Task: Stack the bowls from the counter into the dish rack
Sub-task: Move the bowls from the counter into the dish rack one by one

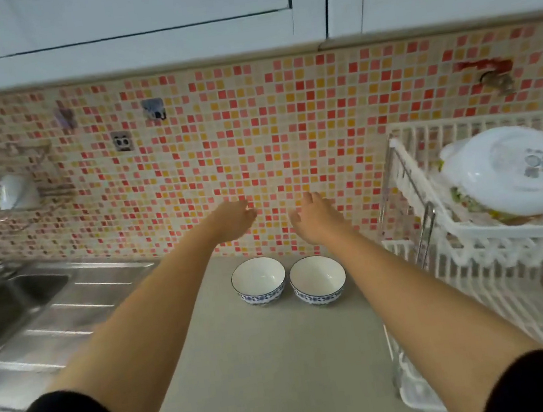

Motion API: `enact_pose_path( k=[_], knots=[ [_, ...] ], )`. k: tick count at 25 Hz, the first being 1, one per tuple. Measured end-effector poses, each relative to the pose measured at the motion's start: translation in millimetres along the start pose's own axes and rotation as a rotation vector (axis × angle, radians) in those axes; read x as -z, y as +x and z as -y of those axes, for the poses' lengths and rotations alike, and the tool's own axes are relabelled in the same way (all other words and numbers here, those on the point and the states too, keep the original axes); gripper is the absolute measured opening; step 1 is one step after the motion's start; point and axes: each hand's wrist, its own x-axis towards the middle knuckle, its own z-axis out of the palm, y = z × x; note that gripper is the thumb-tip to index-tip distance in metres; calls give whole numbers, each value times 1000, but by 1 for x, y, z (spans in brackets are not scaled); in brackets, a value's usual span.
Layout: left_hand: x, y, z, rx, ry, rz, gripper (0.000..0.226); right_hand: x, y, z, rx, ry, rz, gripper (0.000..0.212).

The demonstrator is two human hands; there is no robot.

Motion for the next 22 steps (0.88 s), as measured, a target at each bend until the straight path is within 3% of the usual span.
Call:
enact_pose_path(
  k=[8,11,15,20,22],
  knots=[
    [-155,55,4,76,-163,269,49,-124,12,-83,-451,64,66,61],
    [-208,76,-1,153,-232,261,47,-162,16,-111,-597,137,-4,60],
    [-252,95,-6,271,-389,262,47,-200,29,-133,-757,331,47,65],
    [-273,107,-10,355,-544,196,46,-224,40,-142,-805,674,125,31],
    [-272,107,-12,375,-551,196,47,-225,38,-138,-842,728,87,28]
  ],
)
